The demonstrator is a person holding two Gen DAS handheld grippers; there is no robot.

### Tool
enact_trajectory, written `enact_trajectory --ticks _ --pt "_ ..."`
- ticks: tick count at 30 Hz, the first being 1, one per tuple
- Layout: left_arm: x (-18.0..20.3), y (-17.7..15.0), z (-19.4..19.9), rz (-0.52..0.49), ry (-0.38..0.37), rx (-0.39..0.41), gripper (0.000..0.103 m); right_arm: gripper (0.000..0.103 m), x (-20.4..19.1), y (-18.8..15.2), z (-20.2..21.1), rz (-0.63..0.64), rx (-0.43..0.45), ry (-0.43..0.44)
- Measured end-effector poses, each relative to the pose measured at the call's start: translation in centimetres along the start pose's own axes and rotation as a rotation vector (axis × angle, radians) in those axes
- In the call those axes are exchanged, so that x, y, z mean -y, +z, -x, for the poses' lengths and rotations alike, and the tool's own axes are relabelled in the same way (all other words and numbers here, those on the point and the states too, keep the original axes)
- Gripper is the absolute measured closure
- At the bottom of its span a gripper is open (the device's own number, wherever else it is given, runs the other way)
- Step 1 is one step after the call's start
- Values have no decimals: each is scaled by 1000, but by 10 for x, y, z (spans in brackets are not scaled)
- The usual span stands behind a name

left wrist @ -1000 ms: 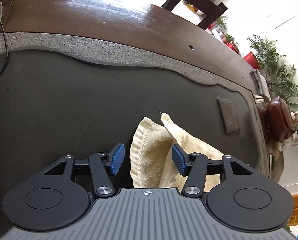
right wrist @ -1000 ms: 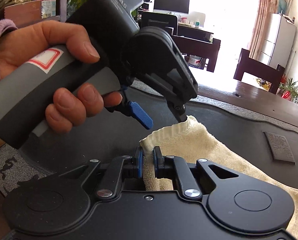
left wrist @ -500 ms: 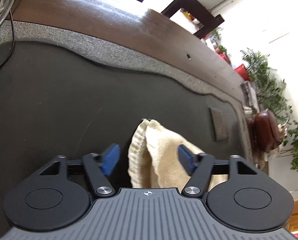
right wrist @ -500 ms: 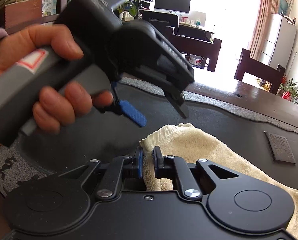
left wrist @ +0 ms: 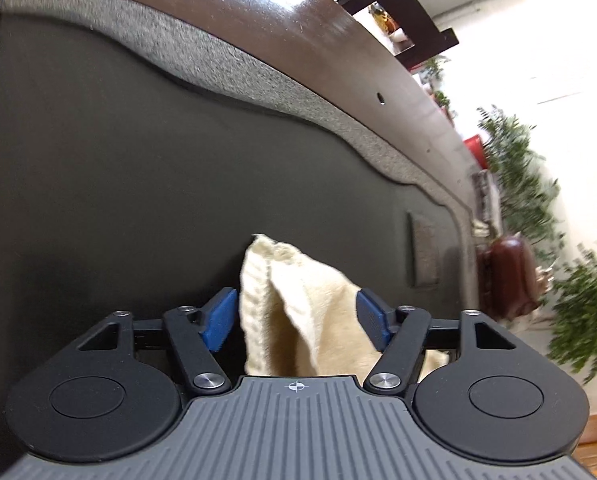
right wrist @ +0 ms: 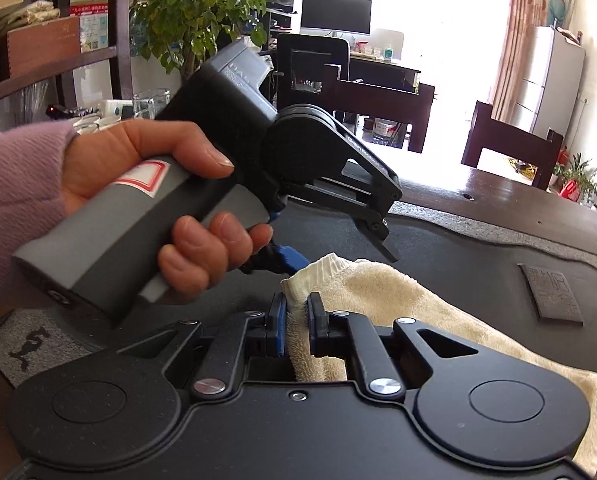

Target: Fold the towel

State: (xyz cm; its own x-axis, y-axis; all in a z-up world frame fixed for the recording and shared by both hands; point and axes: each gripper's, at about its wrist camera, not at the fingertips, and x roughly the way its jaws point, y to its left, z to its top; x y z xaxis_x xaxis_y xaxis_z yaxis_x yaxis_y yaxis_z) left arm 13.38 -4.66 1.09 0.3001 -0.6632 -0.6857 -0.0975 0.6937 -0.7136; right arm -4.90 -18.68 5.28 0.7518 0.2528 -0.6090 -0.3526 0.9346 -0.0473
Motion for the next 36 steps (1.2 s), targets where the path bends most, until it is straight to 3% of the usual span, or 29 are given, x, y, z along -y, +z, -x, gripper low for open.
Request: enact_trajectory --ticks 4,9,14,20,24,31,33,36 --pt "-7 -6 -1 31 -21 -6 76 91 -2 -2 6 -10 3 5" --pt "-14 -17 9 51 -29 27 91 91 -5 -5 12 -36 1 20" --pt "-9 -34 32 -22 -1 96 95 91 -11 -10 27 -33 6 43" --pt "-6 -55 59 -33 41 146 96 92 -20 -19 53 -21 24 69" --pt "8 -66 69 -76 69 177 96 97 -17 -24 72 -50 44 63" --pt "38 -73 70 -138 84 191 96 96 -4 -29 79 -72 31 21" --pt "44 -74 69 -147 90 189 96 73 -3 -32 79 -81 24 35" --pt "53 -75 68 -162 101 187 96 67 -9 -36 75 -55 23 20"
